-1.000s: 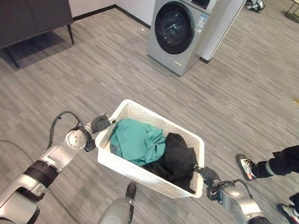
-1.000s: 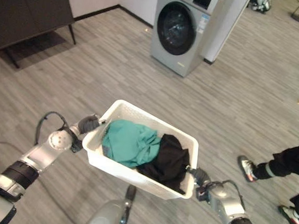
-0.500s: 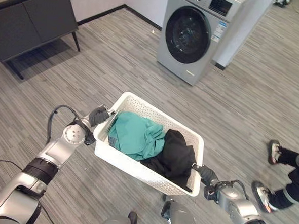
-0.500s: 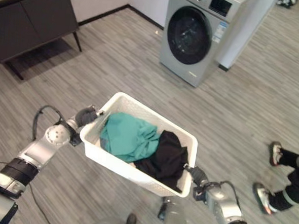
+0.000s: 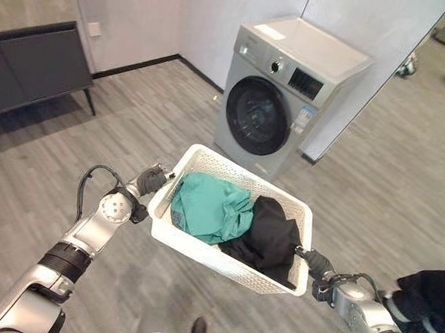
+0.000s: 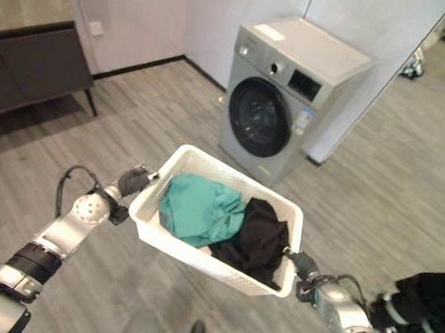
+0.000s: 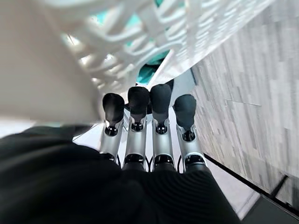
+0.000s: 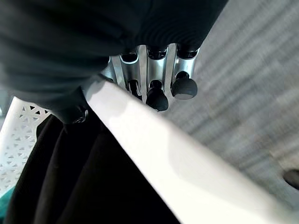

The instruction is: Grab the laundry basket,head to the washer,open it,put in the laundry and shut it.

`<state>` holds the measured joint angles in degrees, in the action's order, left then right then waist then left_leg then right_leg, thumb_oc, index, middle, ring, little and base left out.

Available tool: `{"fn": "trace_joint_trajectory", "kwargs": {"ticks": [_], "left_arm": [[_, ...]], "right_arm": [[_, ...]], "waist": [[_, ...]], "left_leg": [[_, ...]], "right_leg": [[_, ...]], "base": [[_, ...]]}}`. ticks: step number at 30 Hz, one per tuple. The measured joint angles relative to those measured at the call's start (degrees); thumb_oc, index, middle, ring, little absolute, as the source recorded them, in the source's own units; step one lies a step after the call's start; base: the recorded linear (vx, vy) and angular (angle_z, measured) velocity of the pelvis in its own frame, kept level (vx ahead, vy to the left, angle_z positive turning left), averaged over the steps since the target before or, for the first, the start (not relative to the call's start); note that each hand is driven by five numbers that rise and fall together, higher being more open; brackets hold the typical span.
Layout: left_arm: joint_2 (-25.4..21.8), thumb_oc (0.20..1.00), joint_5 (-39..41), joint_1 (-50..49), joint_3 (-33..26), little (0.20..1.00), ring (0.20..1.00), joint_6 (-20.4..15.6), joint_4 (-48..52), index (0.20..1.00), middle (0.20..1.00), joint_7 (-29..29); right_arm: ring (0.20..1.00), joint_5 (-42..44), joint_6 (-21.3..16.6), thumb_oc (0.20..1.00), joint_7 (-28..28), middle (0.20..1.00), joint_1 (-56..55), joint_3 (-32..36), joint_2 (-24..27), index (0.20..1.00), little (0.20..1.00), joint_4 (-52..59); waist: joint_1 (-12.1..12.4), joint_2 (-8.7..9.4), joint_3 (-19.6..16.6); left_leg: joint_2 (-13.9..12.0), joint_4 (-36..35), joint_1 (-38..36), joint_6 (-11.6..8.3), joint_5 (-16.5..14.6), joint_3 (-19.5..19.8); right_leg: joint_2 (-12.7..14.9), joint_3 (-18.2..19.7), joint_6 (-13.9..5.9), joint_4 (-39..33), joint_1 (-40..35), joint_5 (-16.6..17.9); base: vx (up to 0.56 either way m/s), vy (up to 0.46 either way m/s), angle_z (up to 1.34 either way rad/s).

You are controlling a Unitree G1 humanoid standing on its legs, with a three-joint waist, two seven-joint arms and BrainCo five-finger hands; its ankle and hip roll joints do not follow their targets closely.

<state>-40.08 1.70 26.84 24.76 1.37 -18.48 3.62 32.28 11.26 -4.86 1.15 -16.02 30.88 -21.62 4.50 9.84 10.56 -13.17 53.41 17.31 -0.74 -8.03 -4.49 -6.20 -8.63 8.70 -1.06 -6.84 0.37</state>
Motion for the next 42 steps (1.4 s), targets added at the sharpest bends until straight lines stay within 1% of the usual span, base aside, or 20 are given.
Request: {"fn": "trace_joint_trajectory", "kwargs": {"ticks": [2, 3, 6, 10, 12, 15, 19, 21, 23, 25, 27, 29, 31, 33, 34, 35, 36, 37, 38, 42], "left_arm": [[1.83, 0.200, 0.13, 0.22, -1.20, 0.200, 0.200, -0.07, 1.83, 0.200, 0.200, -0.11], [2.13, 0.200, 0.11, 0.27, -1.07, 0.200, 0.200, 0.15, 1.19, 0.200, 0.200, -0.07], [2.81, 0.200, 0.10, 0.70, -0.61, 0.200, 0.200, -0.32, -1.24, 0.200, 0.200, -0.04], [2.85, 0.200, 0.10, 0.79, 0.79, 0.200, 0.200, 0.02, -3.10, 0.200, 0.200, -0.08], [2.52, 0.200, 0.09, 0.74, 0.86, 0.200, 0.200, 0.19, -3.05, 0.200, 0.200, -0.25], [1.49, 0.200, 0.09, 1.00, 0.94, 0.200, 0.200, 0.29, -3.09, 0.200, 0.200, -0.42], [-0.81, 0.200, 0.09, 3.19, 1.39, 0.200, 0.200, -0.18, -3.12, 0.200, 0.200, -0.67], [-2.66, 0.200, 0.11, 4.43, 2.71, 0.200, 0.200, -0.20, -2.86, 0.200, 0.200, -1.05], [-3.37, 0.200, 0.11, 4.75, 2.83, 0.200, 0.200, -0.15, -2.32, 0.200, 0.200, -0.93], [-3.22, 0.200, 0.19, 4.56, 2.87, 0.200, 0.200, -0.22, -1.51, 0.200, 0.200, -0.90], [-3.24, 0.200, 0.52, 4.12, 2.85, 0.200, 0.200, -0.19, -0.51, 0.200, 0.200, -0.82], [-4.04, 0.200, 0.67, 3.97, 2.18, 0.200, 0.200, -0.56, -0.61, 0.200, 0.200, -0.66], [-2.89, 0.200, 0.61, 2.96, 2.32, 0.200, 0.200, 0.25, -2.32, 0.200, 0.200, -0.73], [-1.85, 0.200, 0.56, 2.89, 2.50, 0.200, 0.200, -0.17, -2.93, 0.200, 0.200, -0.87], [-1.44, 0.200, 0.50, 2.50, 2.63, 0.200, 0.200, -0.13, -3.04, 0.200, 0.200, -0.95], [-1.29, 0.200, 0.49, 2.07, 2.56, 0.200, 0.200, -0.17, -3.09, 0.200, 0.200, -0.99], [-2.36, 0.200, 0.47, 2.33, 2.63, 0.200, 0.200, -0.45, -2.52, 0.200, 0.200, -0.93], [-3.35, 0.200, 0.44, 1.98, 2.71, 0.200, 0.200, -1.00, -1.15, 0.200, 0.200, -0.95], [-2.27, 0.200, 0.45, 1.42, 2.66, 0.200, 0.200, -1.21, -0.13, 0.200, 0.200, -0.98], [-2.66, 0.200, 0.53, -1.25, 2.09, 0.200, 0.200, -0.92, -0.25, 0.200, 0.200, -0.95]], "right_arm": [[0.200, 0.20, -0.01, 0.200, -0.06, 0.200, -0.18, 0.79, 1.19, 0.200, 0.200, 0.68], [0.200, 0.20, -0.01, 0.200, 0.02, 0.200, -0.47, 1.48, 0.49, 0.200, 0.200, 0.39], [0.200, 0.20, -0.01, 0.200, 0.02, 0.200, -0.57, 1.18, 0.11, 0.200, 0.200, -0.47], [0.200, 0.12, -0.01, 0.200, 0.01, 0.200, -0.87, 0.06, -0.35, 0.200, 0.200, -1.84], [0.200, 0.13, -0.02, 0.200, 0.25, 0.200, -1.16, 0.11, -2.02, 0.200, 0.200, -2.35], [0.200, 0.12, -0.02, 0.200, 1.04, 0.200, -0.60, 0.57, -3.33, 0.200, 0.200, -2.65], [0.200, 0.12, -0.08, 0.200, 1.07, 0.200, -0.72, 0.57, -5.74, 0.200, 0.200, -1.61], [0.200, -0.16, -0.19, 0.200, 1.19, 0.200, 0.25, 0.72, -6.60, 0.200, 0.200, -1.77], [0.200, -0.88, -0.23, 0.200, 1.21, 0.200, 0.02, 0.71, -6.85, 0.200, 0.200, -1.50], [0.200, -1.00, -0.27, 0.200, 1.21, 0.200, -0.61, 0.96, -6.88, 0.200, 0.200, -1.55], [0.200, -1.00, -0.35, 0.200, 1.21, 0.200, -0.87, 1.36, -6.65, 0.200, 0.200, -1.60], [0.200, -1.06, -1.08, 0.200, 0.81, 0.200, -0.61, 1.45, -7.14, 0.200, 0.200, -1.85], [0.200, -1.24, -1.07, 0.200, 1.22, 0.200, -1.07, 1.45, -7.55, 0.200, 0.200, -2.31], [0.200, -1.29, -1.10, 0.200, 1.24, 0.200, -1.84, 1.54, -7.11, 0.200, 0.200, -2.33], [0.200, -1.41, -1.09, 0.200, 1.30, 0.200, -2.36, 1.54, -7.11, 0.200, 0.200, -2.34], [0.200, -1.56, -1.11, 0.200, 1.49, 0.200, -2.80, 1.54, -7.41, 0.200, 0.200, -2.34], [0.200, -1.57, -1.13, 0.200, 1.61, 0.200, -2.93, 1.56, -8.58, 0.200, 0.200, -2.40], [0.200, -1.58, -1.25, 0.200, 1.44, 0.200, -3.29, 1.97, -8.82, 0.200, 0.200, -2.69], [0.200, -1.61, -1.49, 0.200, 0.96, 0.200, -3.32, 3.21, -7.60, 0.200, 0.200, -3.28], [0.200, -2.48, -1.55, 0.200, 1.41, 0.200, -2.95, 3.73, -7.39, 0.200, 0.200, -2.71]], "waist": [[-0.06, -0.23, 1.16], [0.30, -0.89, 1.70], [0.49, -2.50, 2.64], [2.98, -4.13, 2.59], [2.78, -3.91, 2.78], [4.31, -2.82, 2.91], [4.28, -2.88, 2.73], [4.16, -2.98, 2.83], [3.17, -4.02, 2.89], [2.55, -5.78, 2.23], [2.37, -7.80, 1.57], [3.57, -5.47, 1.72], [3.63, -6.90, 0.89], [2.14, -7.53, 0.78], [2.05, -7.54, 0.78], [2.10, -6.32, 0.80], [1.92, -1.02, 1.56], [2.11, 1.86, 1.08], [2.73, -0.36, 0.50], [4.16, -2.62, -0.34]], "left_leg": [[0.12, -14.28, 2.56, -1.14, -0.11, -1.57], [1.14, -31.07, 3.86, -2.70, 2.01, -5.39], [6.56, -50.18, 3.61, -4.04, 6.79, -0.87], [12.79, -54.53, 1.49, -2.33, 8.84, 5.83], [13.41, -54.30, -0.55, -0.21, 14.00, 4.95], [15.29, -49.38, -0.99, -0.16, 14.29, 2.28], [15.92, -51.59, -7.99, -0.06, 14.03, -1.13], [16.80, -51.79, -10.19, 1.89, 13.01, -2.83], [18.10, -50.82, -11.90, 5.57, 12.26, -2.09], [19.09, -51.73, -13.76, 6.82, 11.47, -2.13], [18.74, -53.28, -14.38, 4.23, 10.37, -2.28], [18.77, -40.21, -10.30, 11.48, 2.82, -3.67], [18.87, -41.36, -11.58, 10.25, 3.85, -2.78], [18.83, -46.62, -15.04, 8.96, 6.18, -1.21], [18.40, -47.11, -16.09, 6.10, 6.12, -1.07], [19.07, -45.23, -15.74, 0.28, 6.41, -0.51], [22.71, -38.75, -12.11, -0.05, 7.12, 0.72], [22.43, -35.26, -9.33, 7.53, 3.47, 1.36], [17.49, -39.55, -10.43, 4.66, 2.80, 1.94], [17.24, -45.18, -13.63, 4.16, 4.47, 0.89]], "right_leg": [[0.26, -0.27, -1.06, -1.66, -1.65, -0.76], [0.51, -2.45, -2.77, -3.71, -3.90, -1.76], [0.87, -3.67, -5.86, -3.84, -6.16, -3.76], [1.98, -2.87, -6.71, -3.84, -10.99, -9.46], [2.68, -2.55, -9.95, -1.78, -12.17, -12.49], [6.48, -1.20, -10.52, 3.04, -12.44, -12.86], [10.92, -1.30, -12.12, 25.48, -5.36, -13.38], [14.12, -0.80, -15.96, 41.66, 2.59, -6.73], [17.49, -0.74, -17.49, 47.19, 7.40, -8.66], [21.22, -4.09, -16.25, 42.60, 10.33, -10.15], [19.81, -6.23, -15.43, 31.76, 10.81, -9.07], [25.60, -6.96, -18.04, 20.02, 10.86, -7.36], [25.62, -7.56, -18.33, 9.17, 10.81, -4.29], [21.26, -4.79, -18.17, 3.88, 11.25, 1.48], [17.50, -2.60, -16.72, 3.62, 11.31, 3.53], [16.17, -2.90, -13.53, 4.91, 11.60, 5.92], [19.88, -2.22, -9.21, 6.04, 12.33, 11.72], [23.33, -1.85, -11.02, 6.66, 12.36, 10.60], [21.30, -2.82, -16.76, 7.20, 11.25, 6.79], [19.64, -5.35, -17.20, -0.09, 6.54, 5.62]], "base": [[0.23, 0.077, 0.17], [0.38, 0.160, 0.09], [0.25, 0.102, 0.06], [0.40, 0.168, -0.24], [0.37, 0.205, 0.07], [0.43, 0.287, -0.31], [0.29, 0.322, -0.35], [0.14, 0.215, -0.43], [0.18, 0.154, -0.28], [0.18, 0.104, -0.07], [0.15, -0.033, 0.21], [0.11, -0.078, -0.13], [0.09, -0.086, -0.05], [0.14, -0.091, 0.45], [0.09, -0.049, 0.37], [0.15, -0.076, 0.49], [0.15, -0.091, 0.59], [0.15, -0.093, 0.40], [0.11, -0.092, -0.14], [0.08, -0.084, -0.25]]}}
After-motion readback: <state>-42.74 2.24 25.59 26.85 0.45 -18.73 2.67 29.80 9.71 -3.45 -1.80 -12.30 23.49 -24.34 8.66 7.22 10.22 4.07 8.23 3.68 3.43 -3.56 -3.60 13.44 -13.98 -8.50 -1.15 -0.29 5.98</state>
